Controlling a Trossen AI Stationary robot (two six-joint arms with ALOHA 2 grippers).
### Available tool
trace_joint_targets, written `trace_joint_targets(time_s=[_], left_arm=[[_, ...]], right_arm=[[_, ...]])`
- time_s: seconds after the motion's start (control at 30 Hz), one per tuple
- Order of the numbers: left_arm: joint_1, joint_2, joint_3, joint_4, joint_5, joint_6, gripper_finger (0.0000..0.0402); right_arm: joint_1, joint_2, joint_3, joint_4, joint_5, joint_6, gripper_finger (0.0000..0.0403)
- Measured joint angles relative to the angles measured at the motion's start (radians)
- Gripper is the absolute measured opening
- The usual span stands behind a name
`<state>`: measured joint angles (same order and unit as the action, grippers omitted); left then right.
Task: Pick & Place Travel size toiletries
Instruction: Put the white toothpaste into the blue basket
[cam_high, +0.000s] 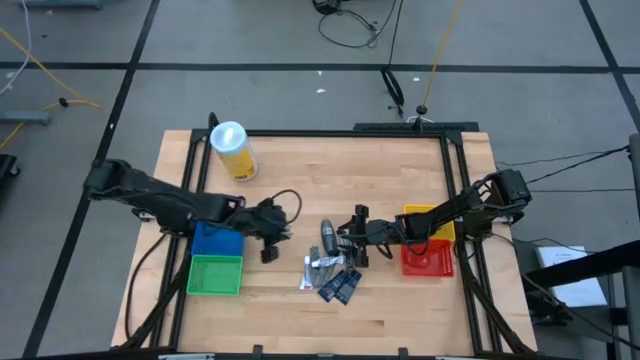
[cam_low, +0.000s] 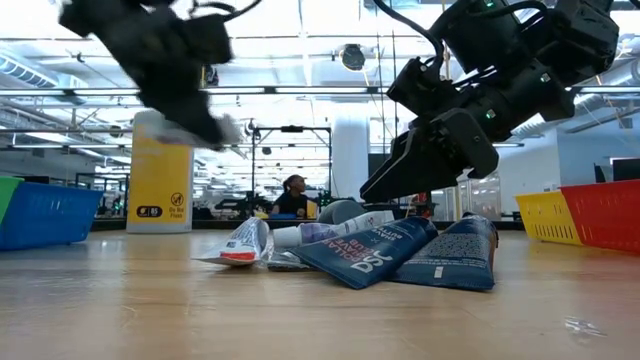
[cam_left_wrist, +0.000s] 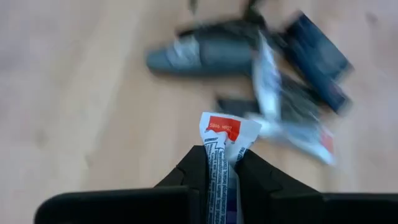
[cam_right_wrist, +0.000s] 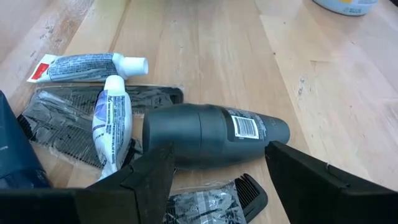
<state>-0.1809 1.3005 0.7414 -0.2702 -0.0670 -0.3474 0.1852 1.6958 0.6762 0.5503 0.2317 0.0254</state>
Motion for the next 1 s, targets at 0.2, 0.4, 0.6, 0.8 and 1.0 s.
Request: trace_joint_targets(time_s=[0.2, 0.4, 0.6, 0.8, 1.0], left_arm=[[-0.095, -0.141, 0.000, -0.412, 0.020, -0.169, 0.0054], [-0.200, -0.170, -0.008, -0.642, -0.035, -0.293, 0.0055], [-0.255, -0.169, -0.078, -0.659, -0.052, -0.350, 0.0056], [-0.260, -0.169, -0.132, -0.658, -0.053, -0.400, 0.0057], [-0.259, -0.169, -0.145, -0.659, -0.065, -0.404, 0.0100]], right_arm=[[0.000, 0.000, 0.000, 0.000, 0.000, -0.002, 0.0242], [0.000, 0.000, 0.000, 0.000, -0.001, -0.002, 0.0242], [0.000, 0.000, 0.000, 0.000, -0.001, 0.000, 0.0242], [0.000, 0.000, 0.000, 0.000, -0.001, 0.000, 0.0242], [0.000, 0.000, 0.000, 0.000, -0.001, -0.002, 0.0242]])
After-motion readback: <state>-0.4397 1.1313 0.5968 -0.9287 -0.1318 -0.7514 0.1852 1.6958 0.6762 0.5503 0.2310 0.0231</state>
